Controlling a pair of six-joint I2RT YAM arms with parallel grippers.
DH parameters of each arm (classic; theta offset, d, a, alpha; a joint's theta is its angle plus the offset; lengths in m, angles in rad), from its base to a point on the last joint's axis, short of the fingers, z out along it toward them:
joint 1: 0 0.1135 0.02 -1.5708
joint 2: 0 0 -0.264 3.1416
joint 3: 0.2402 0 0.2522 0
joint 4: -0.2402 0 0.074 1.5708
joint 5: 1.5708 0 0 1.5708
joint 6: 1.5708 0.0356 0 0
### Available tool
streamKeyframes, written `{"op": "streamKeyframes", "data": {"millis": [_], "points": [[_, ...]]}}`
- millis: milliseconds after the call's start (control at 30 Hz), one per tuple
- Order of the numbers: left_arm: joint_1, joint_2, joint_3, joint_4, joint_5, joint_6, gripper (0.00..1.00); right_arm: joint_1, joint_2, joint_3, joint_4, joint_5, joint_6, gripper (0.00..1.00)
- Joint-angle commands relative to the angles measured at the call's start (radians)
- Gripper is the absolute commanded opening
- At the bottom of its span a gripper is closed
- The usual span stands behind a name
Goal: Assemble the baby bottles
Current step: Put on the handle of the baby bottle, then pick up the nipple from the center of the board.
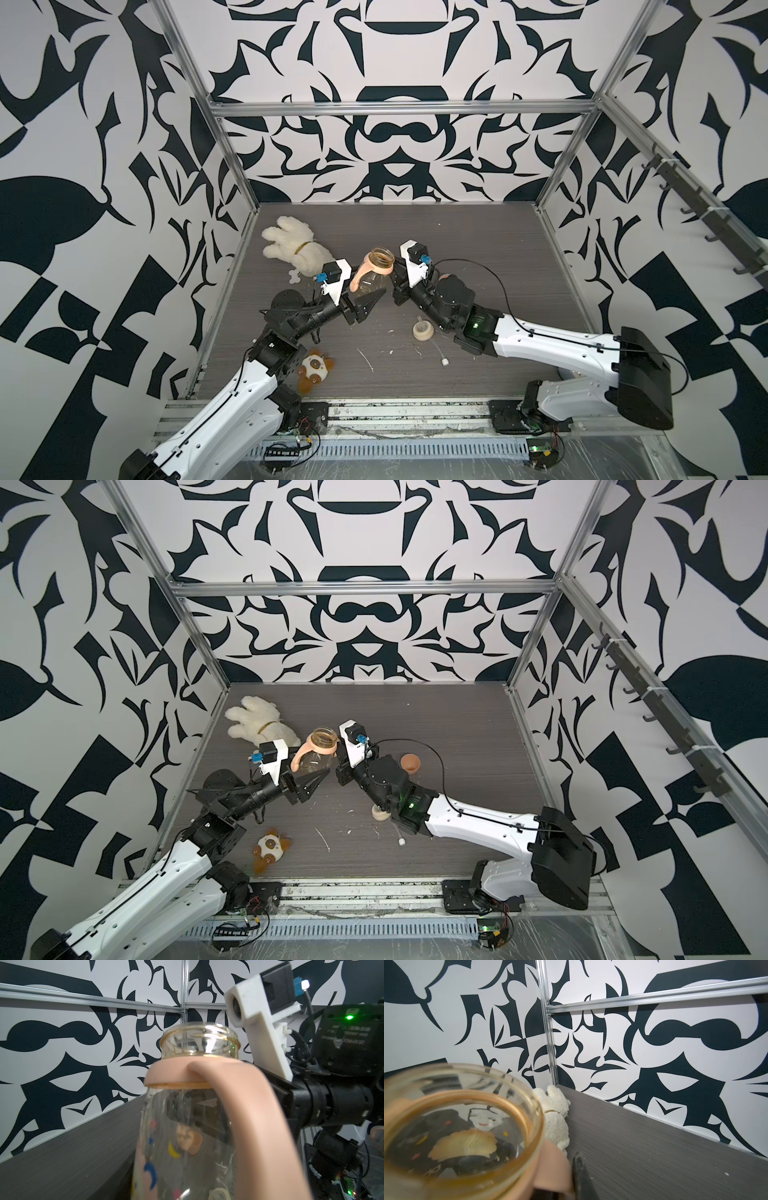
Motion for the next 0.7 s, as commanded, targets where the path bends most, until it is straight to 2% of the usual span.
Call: {"op": "streamKeyframes", "data": {"millis": [0, 133, 200, 300, 533, 667], "points": [[0.009, 0.004, 0.001, 0.041, -0.029, 0.009, 0.41, 0.066, 0.003, 0.012, -0.05, -0.126, -0.069, 0.51], [0.01, 0.004, 0.003, 0.033, -0.026, 0.016, 0.41, 0.068, -0.036, -0.001, -0.089, -0.12, -0.06, 0.8], [0.01, 0.002, 0.004, 0.026, -0.023, 0.022, 0.41, 0.067, -0.064, -0.01, -0.122, -0.093, -0.06, 0.88], [0.012, -0.008, 0.007, -0.003, -0.031, 0.033, 0.41, 0.066, -0.155, -0.036, -0.195, -0.078, -0.047, 0.92], [0.012, -0.042, 0.004, -0.061, -0.064, 0.041, 0.41, 0.066, -0.404, -0.078, -0.544, -0.008, -0.015, 0.97], [0.009, -0.072, 0.034, -0.158, -0.054, 0.037, 0.41, 0.018, -0.405, -0.048, -0.785, 0.109, 0.056, 0.99]]}}
